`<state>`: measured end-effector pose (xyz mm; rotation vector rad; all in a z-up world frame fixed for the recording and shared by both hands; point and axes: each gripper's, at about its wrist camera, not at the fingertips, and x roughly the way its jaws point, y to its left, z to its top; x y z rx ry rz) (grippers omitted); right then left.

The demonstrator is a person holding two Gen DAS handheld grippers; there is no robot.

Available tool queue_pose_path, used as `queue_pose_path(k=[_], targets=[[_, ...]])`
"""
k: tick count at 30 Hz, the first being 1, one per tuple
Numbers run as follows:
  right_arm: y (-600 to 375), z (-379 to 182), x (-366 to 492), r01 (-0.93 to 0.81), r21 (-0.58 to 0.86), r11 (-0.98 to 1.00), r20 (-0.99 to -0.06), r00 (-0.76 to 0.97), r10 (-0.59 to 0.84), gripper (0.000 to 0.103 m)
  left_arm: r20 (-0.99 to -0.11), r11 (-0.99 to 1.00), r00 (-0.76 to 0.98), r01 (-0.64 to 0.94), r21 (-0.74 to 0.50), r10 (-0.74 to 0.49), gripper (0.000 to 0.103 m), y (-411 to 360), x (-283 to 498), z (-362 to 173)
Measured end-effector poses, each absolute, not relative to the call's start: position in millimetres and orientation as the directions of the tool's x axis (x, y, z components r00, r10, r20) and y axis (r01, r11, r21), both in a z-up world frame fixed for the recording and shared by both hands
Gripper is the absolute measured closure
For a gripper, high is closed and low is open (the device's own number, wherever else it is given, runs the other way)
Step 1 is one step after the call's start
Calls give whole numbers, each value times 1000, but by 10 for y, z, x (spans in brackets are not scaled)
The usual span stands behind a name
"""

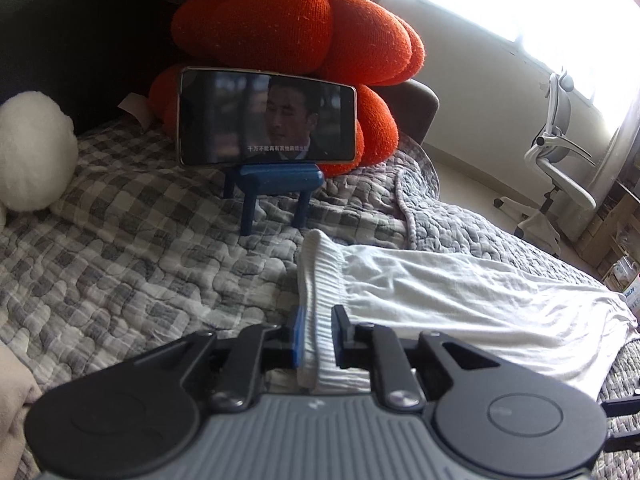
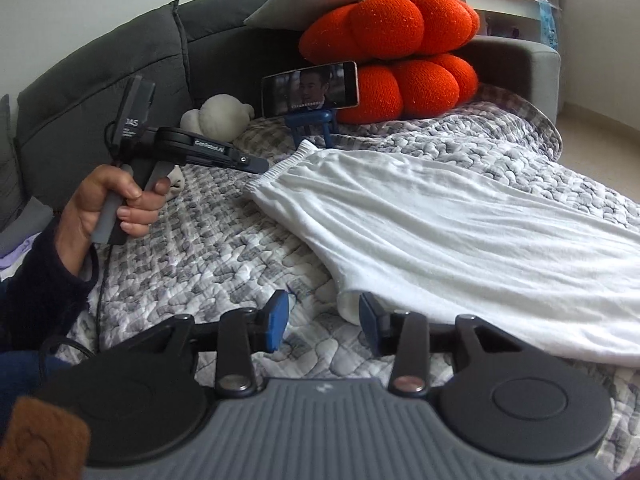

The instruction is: Fold clothes

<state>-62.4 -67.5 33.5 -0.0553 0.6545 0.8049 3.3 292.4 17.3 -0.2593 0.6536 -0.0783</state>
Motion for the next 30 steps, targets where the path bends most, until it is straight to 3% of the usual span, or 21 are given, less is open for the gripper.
queue_pose_path(k=[5,8,11,12,17,22,25,30], targets=[[-791,579,-354,-657,96,748,-530,602,597,60,-575,964,803,-3,-266,-156,60,2893,45,135],[-779,546,56,-612,38,790,-543,651,531,64,-589,974,798,-14,-226,-125,57,2815,78,66],[-697,447,450,-606,-11,796,-577,653,490,79,-595,982,797,-16,-188,-101,66,2751,88,35],[-660,413,561,-609,-30,792,-591,650,477,80,-600,982,794,-15,-186,-101,79,2746,96,21],[-450,304,938,-662,-124,739,-657,613,439,81,-600,980,794,-27,-195,-97,93,2786,78,43],[-272,235,1123,-704,-154,693,-687,580,437,81,-605,979,789,-26,-204,-106,95,2809,57,72],[-202,244,1141,-726,-154,670,-697,560,447,99,-609,976,786,-29,-214,-110,95,2823,67,60],[-154,319,1134,-736,-185,651,-697,565,441,101,-605,977,789,-27,-213,-110,96,2814,54,71]])
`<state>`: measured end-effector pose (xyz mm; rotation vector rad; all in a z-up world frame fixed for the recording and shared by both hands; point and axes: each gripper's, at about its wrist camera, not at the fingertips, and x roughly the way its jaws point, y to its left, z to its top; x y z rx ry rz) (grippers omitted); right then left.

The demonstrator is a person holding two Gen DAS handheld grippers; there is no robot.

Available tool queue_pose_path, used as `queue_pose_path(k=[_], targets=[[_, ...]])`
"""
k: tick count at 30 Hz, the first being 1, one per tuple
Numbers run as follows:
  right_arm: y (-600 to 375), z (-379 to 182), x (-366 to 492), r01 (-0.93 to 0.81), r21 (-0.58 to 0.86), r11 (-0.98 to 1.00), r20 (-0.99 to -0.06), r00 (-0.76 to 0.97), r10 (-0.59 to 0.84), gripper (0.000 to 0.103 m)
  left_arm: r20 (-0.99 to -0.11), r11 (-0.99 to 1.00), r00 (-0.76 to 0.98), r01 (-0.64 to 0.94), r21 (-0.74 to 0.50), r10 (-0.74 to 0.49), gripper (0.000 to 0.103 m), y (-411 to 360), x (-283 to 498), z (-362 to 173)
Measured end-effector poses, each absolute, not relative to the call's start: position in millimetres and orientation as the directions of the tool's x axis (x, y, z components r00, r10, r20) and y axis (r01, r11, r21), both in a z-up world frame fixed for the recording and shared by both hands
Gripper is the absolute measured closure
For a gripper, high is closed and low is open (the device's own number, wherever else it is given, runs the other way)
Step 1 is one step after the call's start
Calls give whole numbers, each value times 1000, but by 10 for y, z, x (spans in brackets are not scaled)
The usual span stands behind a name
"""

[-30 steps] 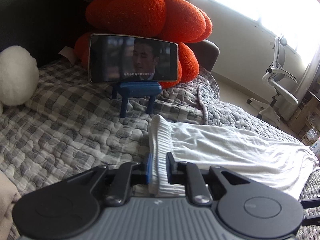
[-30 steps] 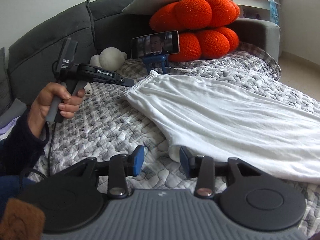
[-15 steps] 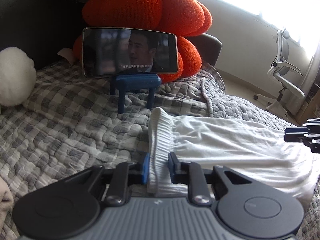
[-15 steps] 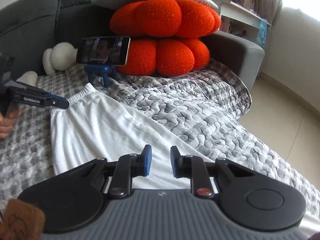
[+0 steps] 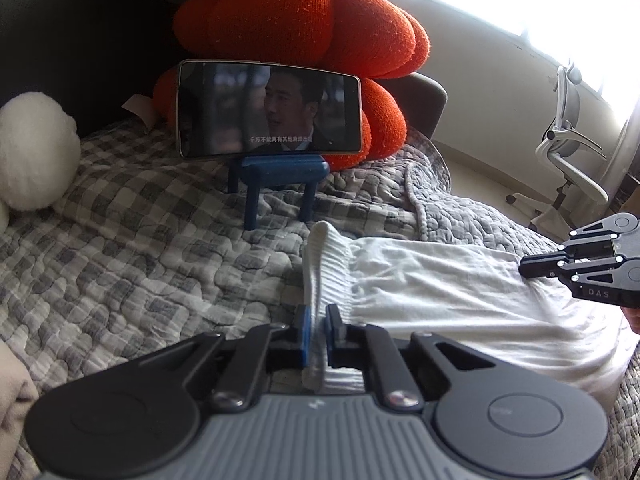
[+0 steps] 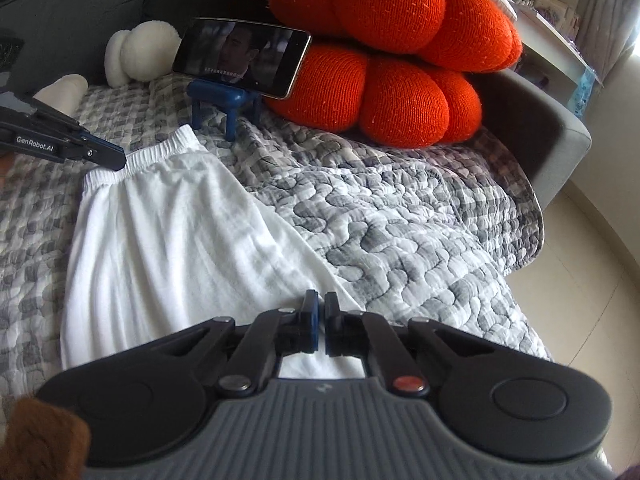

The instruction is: Fold clothes

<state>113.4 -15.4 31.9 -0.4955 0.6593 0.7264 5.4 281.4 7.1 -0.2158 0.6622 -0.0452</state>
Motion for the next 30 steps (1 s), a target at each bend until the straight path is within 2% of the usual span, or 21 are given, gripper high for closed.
queue_pose_path(k=[1,2,9,14,17,18,19,20,26,30], targets=[[-154,319,1144,-735,-188,652,-699,567,437,98,-605,977,789,-27,-211,-109,96,2812,56,69],[-146,315,1152,-737,-188,649,-703,563,435,89,-606,977,788,-27,-211,-109,96,2813,59,64],[-59,282,1139,-768,-197,609,-730,530,432,89,-607,979,788,-27,-201,-103,96,2807,61,67],[-97,377,1165,-768,-150,622,-716,519,467,88,-607,977,788,-29,-209,-107,96,2827,64,65],[11,267,1177,-777,-196,598,-741,517,429,88,-609,977,786,-31,-210,-106,96,2832,63,63],[25,259,1180,-776,-197,599,-740,518,429,90,-609,977,786,-32,-212,-107,96,2835,61,66],[30,271,1180,-775,-198,600,-739,520,428,98,-608,976,787,-32,-215,-108,96,2838,58,70],[32,292,1173,-774,-202,600,-737,524,427,101,-607,976,787,-33,-217,-108,96,2842,55,74],[18,437,1111,-730,-283,622,-674,613,413,102,-601,974,792,-34,-224,-111,97,2846,42,93],[121,333,1144,-710,-346,613,-670,645,368,102,-596,975,796,-35,-219,-105,97,2842,39,88]])
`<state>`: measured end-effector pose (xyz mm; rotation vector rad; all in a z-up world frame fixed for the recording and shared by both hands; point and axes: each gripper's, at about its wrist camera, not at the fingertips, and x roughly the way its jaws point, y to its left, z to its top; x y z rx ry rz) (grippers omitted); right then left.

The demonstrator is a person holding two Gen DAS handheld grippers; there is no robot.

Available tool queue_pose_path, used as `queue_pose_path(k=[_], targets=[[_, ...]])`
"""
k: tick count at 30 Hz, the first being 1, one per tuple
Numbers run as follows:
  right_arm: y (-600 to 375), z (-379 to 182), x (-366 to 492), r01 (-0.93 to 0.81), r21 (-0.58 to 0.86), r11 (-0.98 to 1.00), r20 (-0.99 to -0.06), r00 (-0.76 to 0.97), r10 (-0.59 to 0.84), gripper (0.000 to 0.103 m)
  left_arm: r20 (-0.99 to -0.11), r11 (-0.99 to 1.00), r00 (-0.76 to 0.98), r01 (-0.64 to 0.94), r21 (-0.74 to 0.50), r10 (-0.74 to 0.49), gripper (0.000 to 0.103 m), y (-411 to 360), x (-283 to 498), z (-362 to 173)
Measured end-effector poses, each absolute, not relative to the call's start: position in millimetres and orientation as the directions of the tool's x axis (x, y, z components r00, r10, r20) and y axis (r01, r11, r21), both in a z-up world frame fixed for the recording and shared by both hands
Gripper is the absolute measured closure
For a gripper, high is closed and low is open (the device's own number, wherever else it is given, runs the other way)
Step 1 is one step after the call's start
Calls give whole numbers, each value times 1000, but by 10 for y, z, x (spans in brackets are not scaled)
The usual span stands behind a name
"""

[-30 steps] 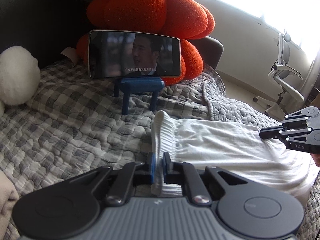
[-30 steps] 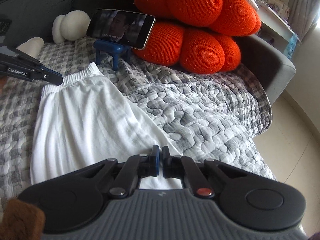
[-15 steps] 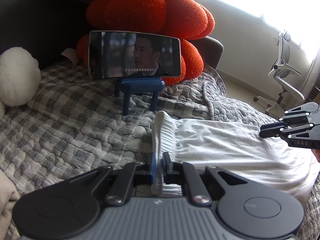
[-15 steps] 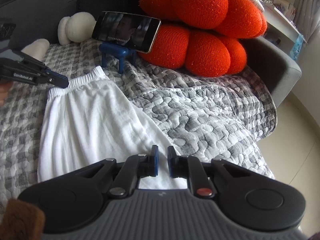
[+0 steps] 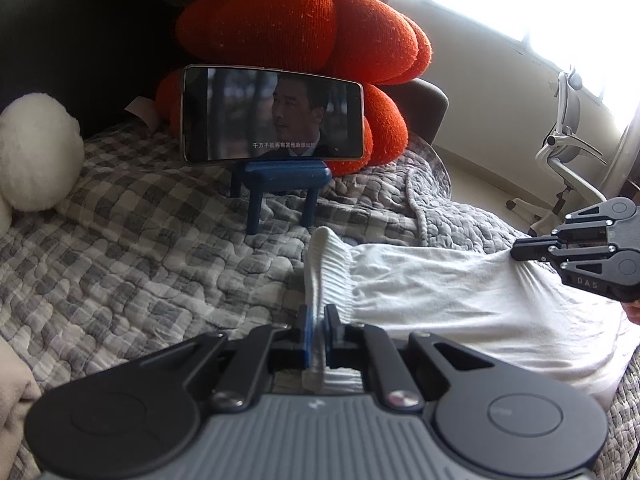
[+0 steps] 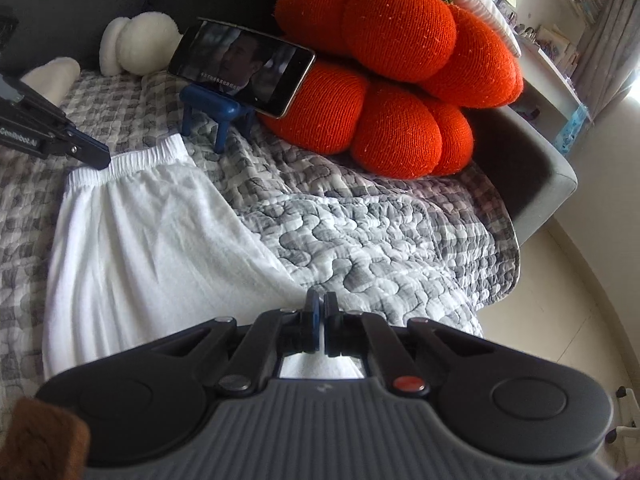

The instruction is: Fold clothes

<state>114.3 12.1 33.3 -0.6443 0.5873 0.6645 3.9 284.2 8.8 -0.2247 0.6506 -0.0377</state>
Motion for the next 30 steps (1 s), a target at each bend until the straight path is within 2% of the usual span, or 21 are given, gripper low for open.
queue_pose_path(k=[3,8,14,16,18,21,24,26,27,28,30], targets=[[171,236,1176,-692,-374,618,-665,664,342,102,-593,977,800,-38,-209,-96,99,2833,33,91],[167,360,1064,-658,-371,656,-587,713,383,103,-580,980,811,-46,-195,-78,103,2854,15,129],[217,252,1123,-684,-369,629,-646,676,355,99,-594,965,793,-30,-260,-135,103,2931,51,87],[208,361,1104,-692,-324,645,-635,665,394,90,-577,955,802,-27,-294,-155,97,2971,37,110],[248,426,1093,-704,-304,642,-626,656,423,89,-562,949,809,-18,-315,-171,82,2976,31,118],[360,432,1089,-732,-301,611,-632,633,446,89,-557,950,811,-6,-312,-177,74,2931,42,96],[479,294,1124,-758,-307,575,-680,598,425,89,-577,961,800,-3,-277,-164,76,2850,84,36],[538,215,1140,-766,-314,561,-698,587,410,89,-593,969,792,-11,-248,-143,85,2815,102,1],[543,211,1145,-758,-316,570,-693,595,407,94,-597,971,791,-15,-239,-135,86,2810,104,-5],[548,223,1143,-751,-322,577,-684,606,407,103,-598,970,790,-18,-241,-133,87,2820,102,2],[561,250,1132,-736,-339,586,-663,628,407,103,-599,969,790,-24,-244,-131,92,2841,96,15]])
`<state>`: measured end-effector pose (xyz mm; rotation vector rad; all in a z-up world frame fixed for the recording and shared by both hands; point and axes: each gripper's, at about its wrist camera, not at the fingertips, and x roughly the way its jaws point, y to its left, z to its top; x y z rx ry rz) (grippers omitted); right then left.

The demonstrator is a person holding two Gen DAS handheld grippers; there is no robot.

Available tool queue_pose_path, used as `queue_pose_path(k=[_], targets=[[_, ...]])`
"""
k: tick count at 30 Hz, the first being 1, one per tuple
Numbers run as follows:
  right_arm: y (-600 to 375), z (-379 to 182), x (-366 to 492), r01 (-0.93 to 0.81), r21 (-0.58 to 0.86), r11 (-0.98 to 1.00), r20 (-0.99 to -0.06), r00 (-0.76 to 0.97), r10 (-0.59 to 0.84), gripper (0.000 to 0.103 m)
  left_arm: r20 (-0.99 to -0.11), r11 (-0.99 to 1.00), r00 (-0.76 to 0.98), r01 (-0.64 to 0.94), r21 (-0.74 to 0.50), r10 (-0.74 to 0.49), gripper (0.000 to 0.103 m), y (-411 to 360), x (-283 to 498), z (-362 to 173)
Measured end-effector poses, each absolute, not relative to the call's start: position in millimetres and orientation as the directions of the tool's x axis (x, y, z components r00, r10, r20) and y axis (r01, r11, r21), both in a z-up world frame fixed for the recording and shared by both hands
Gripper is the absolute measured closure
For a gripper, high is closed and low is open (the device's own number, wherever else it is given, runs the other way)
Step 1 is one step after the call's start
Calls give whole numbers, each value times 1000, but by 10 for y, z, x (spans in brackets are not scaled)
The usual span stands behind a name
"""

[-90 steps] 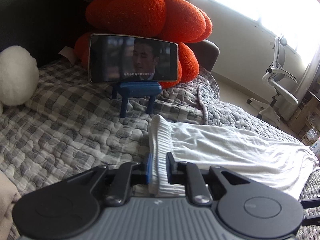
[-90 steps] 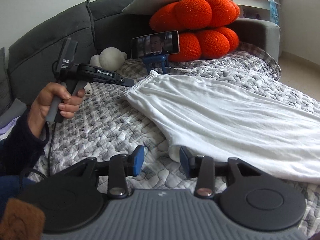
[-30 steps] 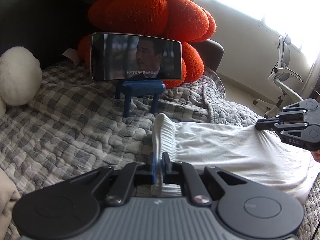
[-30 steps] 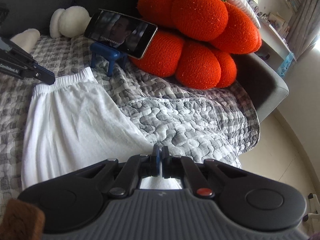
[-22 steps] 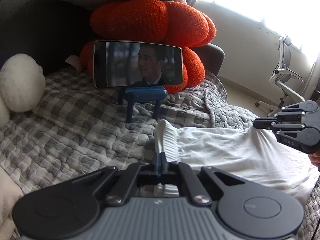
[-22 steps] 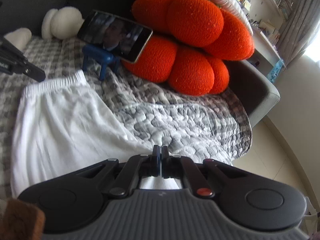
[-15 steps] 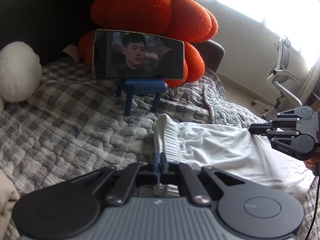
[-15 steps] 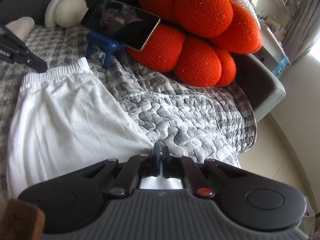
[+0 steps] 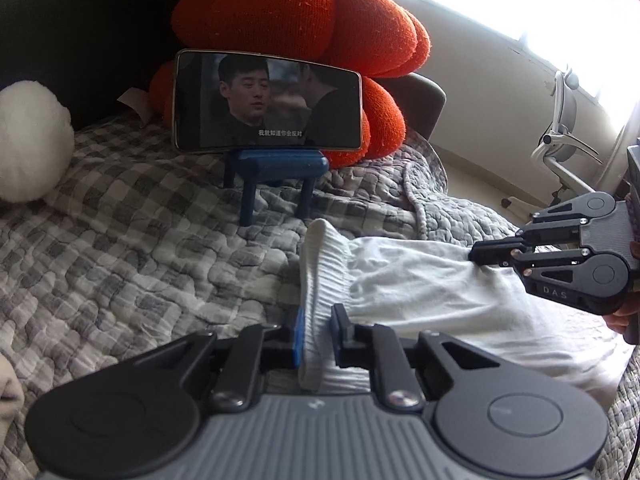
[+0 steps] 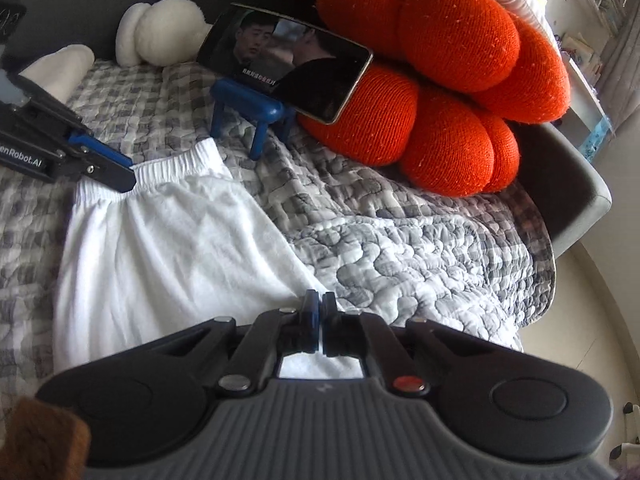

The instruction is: Fold clothes

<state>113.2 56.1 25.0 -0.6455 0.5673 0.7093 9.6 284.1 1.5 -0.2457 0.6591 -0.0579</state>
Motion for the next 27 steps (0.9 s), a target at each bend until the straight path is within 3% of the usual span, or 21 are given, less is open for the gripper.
queue_pose_path(k=[13,19,23,27], targets=[[639,137,1155,-647,-407,644,-608,719,338,102,-611,977,785,-36,-210,-103,92,2828,94,19],[26,593,924,-546,-271,793,-522,775,356,65,-605,980,791,-45,-195,-84,87,2823,72,59],[-711,653,648,-443,-188,877,-536,794,286,65,-592,983,805,-72,-171,-44,77,2840,39,154],[-1451,556,306,-326,-124,937,-578,791,199,65,-563,988,827,-100,-118,16,75,2766,-21,317]])
